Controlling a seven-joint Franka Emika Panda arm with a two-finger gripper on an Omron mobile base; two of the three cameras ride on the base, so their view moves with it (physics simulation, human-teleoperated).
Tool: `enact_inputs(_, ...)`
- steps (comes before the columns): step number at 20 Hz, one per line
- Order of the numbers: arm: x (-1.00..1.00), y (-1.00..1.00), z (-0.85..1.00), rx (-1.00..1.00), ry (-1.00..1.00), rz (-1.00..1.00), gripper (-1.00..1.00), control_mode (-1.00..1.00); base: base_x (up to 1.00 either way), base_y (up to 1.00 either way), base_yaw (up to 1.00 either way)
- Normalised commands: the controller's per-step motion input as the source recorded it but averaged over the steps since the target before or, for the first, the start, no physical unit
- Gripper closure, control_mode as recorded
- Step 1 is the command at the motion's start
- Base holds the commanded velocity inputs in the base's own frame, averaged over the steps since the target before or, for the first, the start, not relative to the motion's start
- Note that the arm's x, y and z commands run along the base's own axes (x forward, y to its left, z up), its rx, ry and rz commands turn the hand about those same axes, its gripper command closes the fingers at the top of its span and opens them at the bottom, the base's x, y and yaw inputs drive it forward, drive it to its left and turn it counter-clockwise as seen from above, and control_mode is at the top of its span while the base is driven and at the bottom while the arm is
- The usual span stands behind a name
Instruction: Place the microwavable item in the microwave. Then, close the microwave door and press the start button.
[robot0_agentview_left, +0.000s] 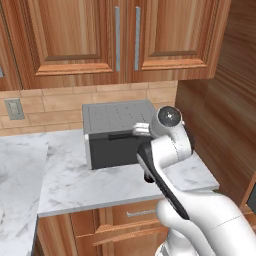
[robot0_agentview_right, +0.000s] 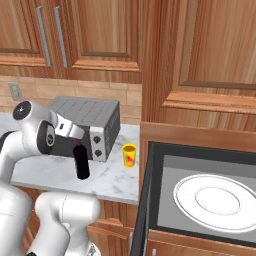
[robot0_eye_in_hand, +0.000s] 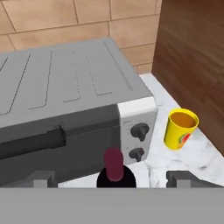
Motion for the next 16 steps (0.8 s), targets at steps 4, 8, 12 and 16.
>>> enact_inputs(4,-0.35,-0.06,0.6,0.0,0.0,0.0,-1.0,-1.0,0.0,0.0,0.0)
enact_inputs(8,-0.28,-0.65,0.43,0.04,-0.06,0.0,-1.0,-1.0,0.0,0.0,0.0)
enact_inputs(12,-0.25,-0.94,0.14,0.14,-0.01,0.0,-1.0,-1.0,0.0,0.0,0.0)
enact_inputs(16,-0.05,-0.81,-0.03,0.23,0.1,-0.02,-1.0,-1.0,0.0,0.0,0.0)
